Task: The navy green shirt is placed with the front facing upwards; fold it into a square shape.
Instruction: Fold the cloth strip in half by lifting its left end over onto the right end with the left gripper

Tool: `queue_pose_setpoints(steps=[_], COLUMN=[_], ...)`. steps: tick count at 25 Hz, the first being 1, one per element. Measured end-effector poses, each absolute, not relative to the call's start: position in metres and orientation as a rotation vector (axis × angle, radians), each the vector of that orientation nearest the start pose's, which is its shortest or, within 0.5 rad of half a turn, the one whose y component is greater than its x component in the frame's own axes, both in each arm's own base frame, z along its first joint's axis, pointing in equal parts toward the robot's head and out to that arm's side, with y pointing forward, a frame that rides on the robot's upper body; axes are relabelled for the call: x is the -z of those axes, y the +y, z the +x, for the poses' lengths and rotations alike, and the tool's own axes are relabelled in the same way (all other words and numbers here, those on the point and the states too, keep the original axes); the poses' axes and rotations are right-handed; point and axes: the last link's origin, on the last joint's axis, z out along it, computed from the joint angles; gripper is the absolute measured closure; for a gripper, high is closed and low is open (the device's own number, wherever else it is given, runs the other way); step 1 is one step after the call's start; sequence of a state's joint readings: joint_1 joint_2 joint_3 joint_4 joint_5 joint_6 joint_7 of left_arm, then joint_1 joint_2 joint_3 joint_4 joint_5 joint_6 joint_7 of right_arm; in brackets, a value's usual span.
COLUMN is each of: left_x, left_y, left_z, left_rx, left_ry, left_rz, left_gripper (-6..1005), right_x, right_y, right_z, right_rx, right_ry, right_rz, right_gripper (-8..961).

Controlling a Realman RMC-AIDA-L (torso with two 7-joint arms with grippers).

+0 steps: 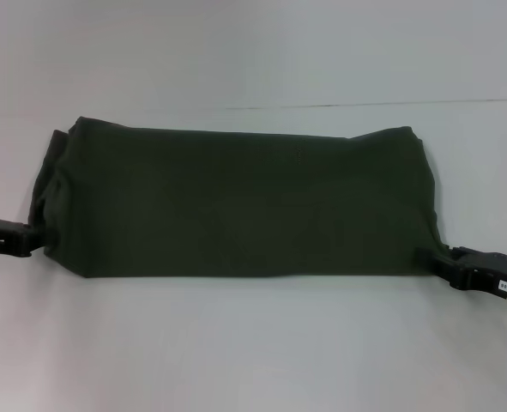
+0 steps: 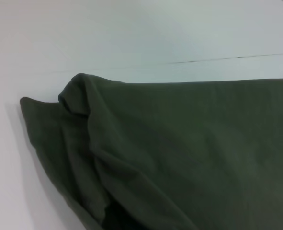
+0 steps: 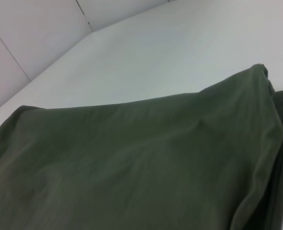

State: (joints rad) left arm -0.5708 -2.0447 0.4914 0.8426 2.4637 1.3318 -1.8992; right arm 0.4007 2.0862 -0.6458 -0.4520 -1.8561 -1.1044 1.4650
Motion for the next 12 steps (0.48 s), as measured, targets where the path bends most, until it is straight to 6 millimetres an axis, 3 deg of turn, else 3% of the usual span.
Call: queue_pose_setpoints(steps=[12], left_x=[-0.0619], left_y=[0.3582], left_z=[-0.3267], left_rx=[0.191], left_ry=[-1.136], left_rz=[-2.336], left_gripper=[984], right_x=[0.0166], right_y=[0.3146], right_z=[0.3551], right_rx=[-0.601], right_ry=[1.203], right_rz=[-2.146], right_gripper=[817])
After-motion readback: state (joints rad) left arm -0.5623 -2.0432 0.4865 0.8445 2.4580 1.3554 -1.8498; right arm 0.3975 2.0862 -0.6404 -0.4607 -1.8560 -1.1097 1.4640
